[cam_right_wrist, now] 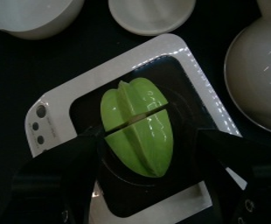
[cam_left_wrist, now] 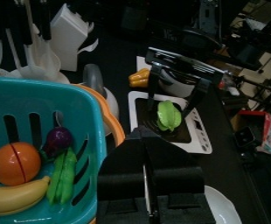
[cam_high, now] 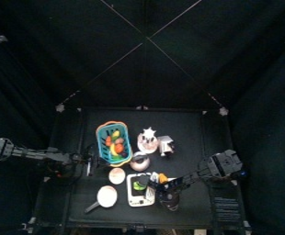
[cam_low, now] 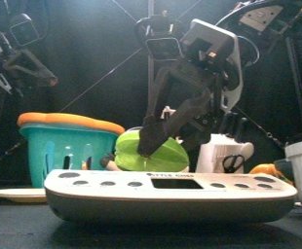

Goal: Place starfruit onto stove

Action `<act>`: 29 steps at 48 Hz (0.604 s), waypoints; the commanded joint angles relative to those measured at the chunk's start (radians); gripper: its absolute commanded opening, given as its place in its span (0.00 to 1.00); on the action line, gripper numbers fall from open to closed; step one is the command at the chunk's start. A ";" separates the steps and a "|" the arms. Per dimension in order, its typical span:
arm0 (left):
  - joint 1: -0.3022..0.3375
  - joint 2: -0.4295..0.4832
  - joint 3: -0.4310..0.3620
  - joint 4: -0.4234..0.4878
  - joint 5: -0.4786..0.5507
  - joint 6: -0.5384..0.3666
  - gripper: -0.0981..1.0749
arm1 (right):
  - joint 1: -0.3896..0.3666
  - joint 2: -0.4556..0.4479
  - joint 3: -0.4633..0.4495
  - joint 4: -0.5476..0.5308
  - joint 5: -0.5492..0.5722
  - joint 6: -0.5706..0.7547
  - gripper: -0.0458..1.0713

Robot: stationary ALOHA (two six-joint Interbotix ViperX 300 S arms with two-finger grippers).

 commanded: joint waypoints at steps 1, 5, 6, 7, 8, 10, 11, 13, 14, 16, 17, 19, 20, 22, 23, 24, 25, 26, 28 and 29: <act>0.002 0.003 -0.014 0.000 -0.005 0.000 0.06 | 0.005 -0.046 -0.020 -0.028 0.002 -0.002 0.92; 0.002 0.003 -0.012 0.000 -0.005 -0.002 0.06 | 0.005 -0.054 -0.020 -0.041 0.002 -0.002 0.92; 0.002 0.003 -0.014 0.000 -0.005 -0.002 0.06 | 0.006 -0.055 -0.020 -0.043 0.002 -0.002 0.92; 0.002 0.003 -0.014 0.000 -0.005 -0.002 0.06 | 0.006 -0.060 -0.020 -0.043 0.002 -0.002 0.92; 0.002 0.003 -0.015 0.000 -0.005 -0.002 0.06 | 0.006 -0.061 -0.020 -0.044 0.002 -0.002 0.92; 0.000 0.003 -0.017 0.000 -0.006 -0.002 0.06 | 0.006 -0.064 -0.020 -0.046 0.003 -0.002 0.92; 0.000 0.003 -0.018 0.000 -0.005 -0.002 0.06 | 0.006 -0.066 -0.020 -0.048 0.003 -0.002 0.92; -0.002 0.003 -0.020 0.000 -0.006 -0.002 0.06 | 0.006 -0.066 -0.020 -0.048 0.003 -0.002 0.92; -0.002 0.003 -0.020 0.000 -0.005 -0.002 0.06 | 0.006 -0.066 -0.021 -0.048 0.003 -0.002 0.92; -0.002 0.002 -0.020 0.000 -0.005 -0.002 0.06 | 0.006 -0.066 -0.020 -0.049 0.003 -0.003 0.92; -0.003 0.002 -0.020 0.000 -0.005 -0.002 0.06 | 0.006 -0.067 -0.020 -0.049 0.003 -0.003 0.92; -0.003 0.002 -0.018 0.000 -0.005 -0.002 0.06 | 0.006 -0.069 -0.018 -0.049 0.005 -0.003 0.92; -0.003 0.002 -0.018 0.000 -0.005 -0.002 0.06 | 0.006 -0.069 -0.017 -0.051 0.006 -0.003 0.92; -0.003 0.003 -0.017 0.000 -0.005 -0.002 0.06 | 0.006 -0.072 -0.017 -0.051 0.008 -0.003 0.92; -0.003 0.002 -0.018 0.000 -0.005 -0.002 0.06 | 0.006 -0.074 -0.015 -0.051 0.008 -0.003 0.92; -0.003 0.003 -0.017 0.000 -0.005 -0.002 0.06 | 0.008 -0.077 -0.014 -0.054 0.009 -0.003 0.92; -0.003 0.003 -0.017 0.000 -0.005 -0.002 0.06 | 0.008 -0.084 -0.012 -0.057 0.009 -0.005 0.92; -0.003 0.003 -0.015 0.000 -0.005 -0.002 0.06 | 0.008 -0.089 -0.009 -0.060 0.009 -0.005 0.92; -0.003 0.003 -0.014 0.000 -0.005 -0.002 0.06 | 0.008 -0.106 -0.006 -0.067 0.014 -0.005 0.92; -0.003 0.003 -0.012 0.000 -0.005 -0.002 0.06 | 0.008 -0.114 -0.002 -0.071 0.017 -0.003 0.92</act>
